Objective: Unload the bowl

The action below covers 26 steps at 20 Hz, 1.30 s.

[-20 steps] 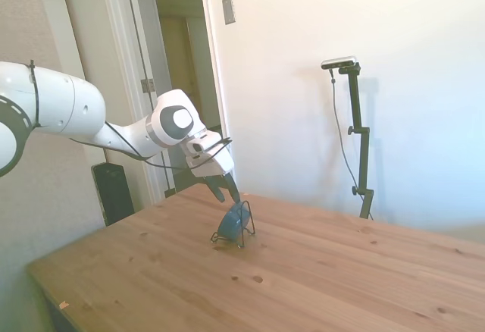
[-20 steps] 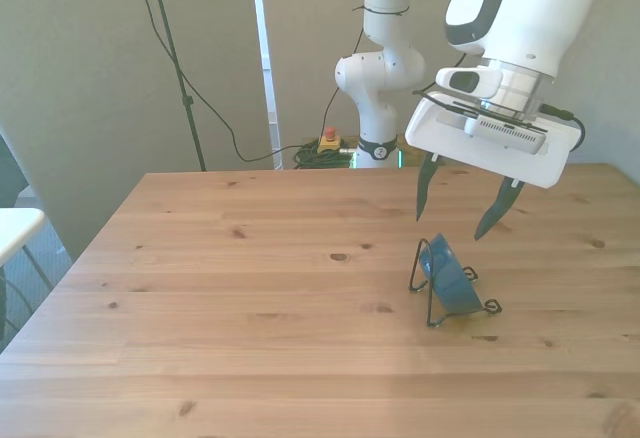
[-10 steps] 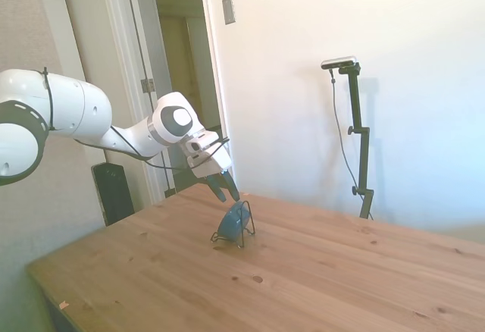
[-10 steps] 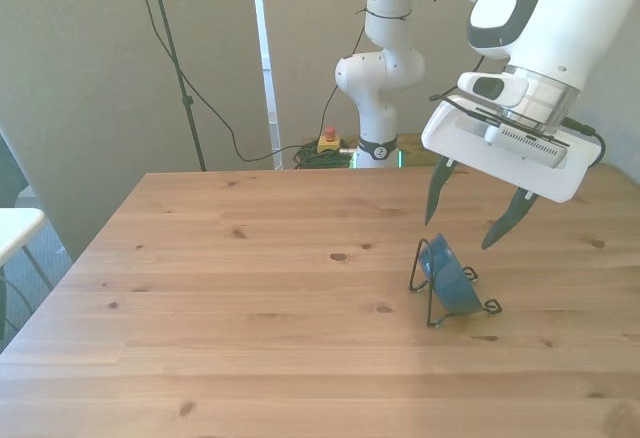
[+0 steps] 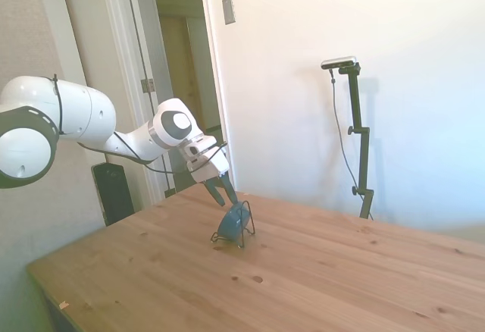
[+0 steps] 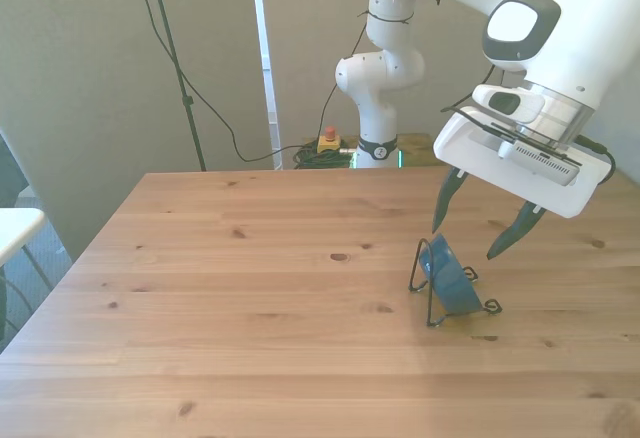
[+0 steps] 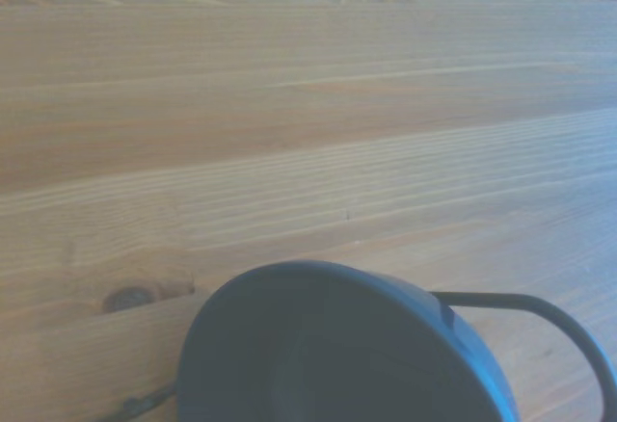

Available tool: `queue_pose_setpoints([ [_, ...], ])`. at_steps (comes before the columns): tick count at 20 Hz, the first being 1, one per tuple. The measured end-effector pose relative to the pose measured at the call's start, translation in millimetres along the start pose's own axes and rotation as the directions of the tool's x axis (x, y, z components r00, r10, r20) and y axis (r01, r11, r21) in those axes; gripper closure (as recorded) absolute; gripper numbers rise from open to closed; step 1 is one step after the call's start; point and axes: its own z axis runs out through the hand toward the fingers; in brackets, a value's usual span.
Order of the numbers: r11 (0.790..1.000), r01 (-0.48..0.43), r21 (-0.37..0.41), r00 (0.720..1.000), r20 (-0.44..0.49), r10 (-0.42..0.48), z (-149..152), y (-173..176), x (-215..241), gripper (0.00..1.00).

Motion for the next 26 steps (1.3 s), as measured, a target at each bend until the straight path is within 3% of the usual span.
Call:
queue_pose_setpoints([
  [13, 0.999, 0.005, -0.032, 1.0, -0.018, -0.005, 15.8, -12.9, -1.8, 0.0],
  [14, 0.999, 0.005, -0.035, 1.0, -0.018, -0.006, 16.5, -12.8, -1.7, 1.0],
  [26, 0.996, 0.007, -0.084, 0.999, -0.033, -0.01, 27.0, -8.2, 1.5, 1.0],
])
